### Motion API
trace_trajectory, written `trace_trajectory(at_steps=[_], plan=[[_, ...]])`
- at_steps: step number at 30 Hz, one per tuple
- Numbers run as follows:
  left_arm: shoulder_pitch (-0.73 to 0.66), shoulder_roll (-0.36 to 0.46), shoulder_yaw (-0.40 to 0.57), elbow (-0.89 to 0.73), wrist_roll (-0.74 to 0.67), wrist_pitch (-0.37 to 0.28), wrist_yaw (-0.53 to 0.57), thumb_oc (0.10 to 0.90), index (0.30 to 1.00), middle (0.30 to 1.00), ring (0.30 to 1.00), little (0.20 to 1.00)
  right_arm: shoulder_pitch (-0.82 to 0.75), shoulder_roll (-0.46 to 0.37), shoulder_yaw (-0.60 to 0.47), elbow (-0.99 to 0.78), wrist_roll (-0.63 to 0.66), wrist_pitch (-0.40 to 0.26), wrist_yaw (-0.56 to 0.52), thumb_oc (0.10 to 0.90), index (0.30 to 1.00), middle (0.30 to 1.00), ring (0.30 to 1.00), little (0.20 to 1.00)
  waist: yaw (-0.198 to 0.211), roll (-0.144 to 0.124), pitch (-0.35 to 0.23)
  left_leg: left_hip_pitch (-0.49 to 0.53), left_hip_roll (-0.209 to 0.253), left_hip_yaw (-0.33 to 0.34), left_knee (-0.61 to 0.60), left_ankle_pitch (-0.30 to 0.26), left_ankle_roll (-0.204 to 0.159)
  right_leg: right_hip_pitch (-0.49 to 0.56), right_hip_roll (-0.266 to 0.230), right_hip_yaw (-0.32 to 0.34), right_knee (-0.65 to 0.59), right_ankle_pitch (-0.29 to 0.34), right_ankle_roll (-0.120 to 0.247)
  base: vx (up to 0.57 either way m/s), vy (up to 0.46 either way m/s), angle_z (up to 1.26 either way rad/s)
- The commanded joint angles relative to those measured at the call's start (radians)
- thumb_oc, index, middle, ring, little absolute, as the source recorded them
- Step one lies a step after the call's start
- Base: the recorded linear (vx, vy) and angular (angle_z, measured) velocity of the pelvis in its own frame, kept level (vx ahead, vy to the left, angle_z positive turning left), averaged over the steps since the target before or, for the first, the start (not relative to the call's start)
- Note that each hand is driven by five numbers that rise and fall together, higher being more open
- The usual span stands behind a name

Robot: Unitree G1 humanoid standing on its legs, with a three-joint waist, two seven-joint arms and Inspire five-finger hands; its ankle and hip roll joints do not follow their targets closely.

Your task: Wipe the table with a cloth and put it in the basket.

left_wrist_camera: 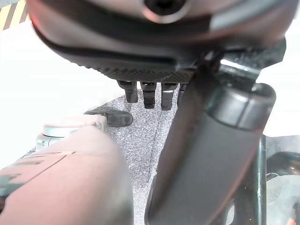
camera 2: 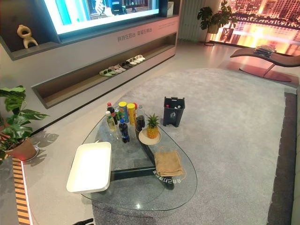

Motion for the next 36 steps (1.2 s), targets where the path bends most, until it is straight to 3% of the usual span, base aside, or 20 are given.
trace_trajectory(at_steps=[1, 17, 22, 26, 27, 30, 36], plan=[[-0.101, 0.004, -0.006, 0.051, 0.002, -0.047, 0.018, 0.8, 0.9, 0.9, 0.9, 0.9, -0.066, -0.008, 0.008, 0.05, 0.019, -0.011, -0.011, 0.8, 0.9, 0.9, 0.9, 0.9, 0.025, -0.012, 0.038, 0.017, -0.069, 0.011, 0.005, -0.076, 0.033, 0.001, 0.03, -0.057, 0.005, -0.006, -0.003, 0.0, 0.0, 0.0], [-0.093, 0.016, 0.021, 0.047, -0.034, -0.053, 0.037, 0.8, 0.9, 0.9, 0.9, 0.9, -0.061, -0.02, -0.002, 0.046, 0.019, -0.002, -0.009, 0.8, 0.9, 0.9, 0.9, 0.9, 0.024, -0.008, 0.043, 0.006, -0.07, 0.012, 0.005, -0.069, 0.03, -0.015, 0.023, -0.053, 0.004, 0.005, 0.005, 0.01, 0.0, 0.0], [-0.092, 0.021, 0.023, 0.043, -0.055, -0.055, 0.044, 0.8, 0.9, 0.9, 0.9, 0.9, -0.055, -0.025, -0.001, 0.039, 0.024, -0.005, -0.013, 0.8, 0.9, 0.9, 0.9, 0.9, 0.016, -0.007, 0.072, -0.024, -0.069, 0.023, 0.005, -0.053, 0.027, -0.047, 0.02, -0.048, 0.004, 0.023, 0.01, 0.02, -0.002, 0.0], [-0.161, 0.02, -0.012, 0.004, -0.14, -0.06, 0.065, 0.8, 0.9, 0.9, 0.9, 0.9, -0.122, -0.048, 0.029, 0.009, 0.069, 0.004, -0.029, 0.8, 0.9, 0.9, 0.9, 0.9, 0.006, 0.009, 0.168, -0.108, -0.075, 0.021, 0.005, -0.018, 0.033, -0.145, 0.022, -0.027, 0.008, 0.056, 0.001, -0.24, 0.03, -0.02], [-0.203, 0.018, -0.025, -0.003, -0.167, -0.07, 0.074, 0.8, 0.9, 0.9, 0.9, 0.9, -0.165, -0.054, 0.037, 0.0, 0.097, 0.005, -0.042, 0.8, 0.9, 0.9, 0.9, 0.9, 0.003, 0.016, 0.219, -0.157, -0.079, 0.014, 0.005, -0.002, 0.038, -0.199, 0.028, -0.015, 0.01, 0.073, -0.005, -0.31, -0.008, -0.04], [-0.252, 0.015, -0.034, -0.01, -0.195, -0.07, 0.094, 0.8, 0.9, 0.9, 0.9, 0.9, -0.209, -0.056, 0.041, -0.008, 0.11, 0.007, -0.053, 0.8, 0.9, 0.9, 0.9, 0.9, 0.001, 0.026, 0.272, -0.219, -0.085, 0.008, 0.005, 0.016, 0.043, -0.263, 0.035, -0.009, 0.014, 0.086, -0.012, -0.21, -0.021, -0.06], [-0.326, 0.042, -0.04, -0.036, -0.268, -0.08, 0.125, 0.8, 0.9, 0.9, 0.9, 0.9, -0.275, -0.069, 0.075, -0.047, 0.136, 0.013, -0.067, 0.8, 0.9, 0.9, 0.9, 0.9, 0.018, 0.026, 0.378, -0.363, -0.089, -0.011, 0.021, 0.071, 0.039, -0.422, 0.056, -0.036, 0.145, 0.048, -0.035, -0.17, -0.035, -0.03]])
